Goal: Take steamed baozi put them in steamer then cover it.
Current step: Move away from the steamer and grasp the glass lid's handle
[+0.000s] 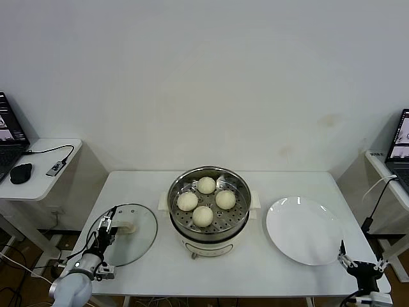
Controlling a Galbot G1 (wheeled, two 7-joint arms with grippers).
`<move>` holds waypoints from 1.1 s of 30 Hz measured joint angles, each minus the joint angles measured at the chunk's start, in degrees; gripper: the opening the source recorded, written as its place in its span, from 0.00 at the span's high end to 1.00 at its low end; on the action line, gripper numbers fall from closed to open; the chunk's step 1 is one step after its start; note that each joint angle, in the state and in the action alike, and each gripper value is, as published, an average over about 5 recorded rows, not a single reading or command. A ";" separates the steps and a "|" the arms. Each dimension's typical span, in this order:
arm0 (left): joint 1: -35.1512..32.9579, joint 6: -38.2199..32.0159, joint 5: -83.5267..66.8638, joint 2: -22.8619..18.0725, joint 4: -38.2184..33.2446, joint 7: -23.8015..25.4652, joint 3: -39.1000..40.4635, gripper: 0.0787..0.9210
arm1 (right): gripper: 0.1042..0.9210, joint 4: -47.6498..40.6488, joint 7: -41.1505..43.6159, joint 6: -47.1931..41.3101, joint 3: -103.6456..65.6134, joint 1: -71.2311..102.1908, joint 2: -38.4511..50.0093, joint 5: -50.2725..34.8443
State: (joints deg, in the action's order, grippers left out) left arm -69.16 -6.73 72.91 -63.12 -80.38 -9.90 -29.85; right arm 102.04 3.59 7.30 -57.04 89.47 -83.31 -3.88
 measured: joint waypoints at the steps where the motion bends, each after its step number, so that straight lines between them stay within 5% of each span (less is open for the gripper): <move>1: 0.35 -0.08 0.03 -0.09 0.42 -0.09 0.03 0.12 | 0.12 -0.14 -0.01 0.10 0.04 -0.05 -0.02 0.19; 7: 1.78 -0.69 -0.05 -0.56 2.65 -0.59 0.32 0.19 | 0.12 -0.58 0.00 0.57 0.51 -0.07 -0.25 1.38; 27: 2.70 -3.77 -3.35 -1.27 5.86 -3.04 0.71 0.87 | 0.12 -0.51 -0.03 1.15 1.92 -0.28 -0.38 3.62; 33: 1.16 -3.21 -5.19 -0.37 2.98 -3.49 -0.23 0.93 | 0.12 -0.21 0.01 1.76 2.64 0.37 0.05 4.39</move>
State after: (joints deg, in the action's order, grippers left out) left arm -68.00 -9.95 67.72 -63.50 -77.39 -13.39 -30.08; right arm 101.83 3.60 9.06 -54.40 89.84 -83.26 0.51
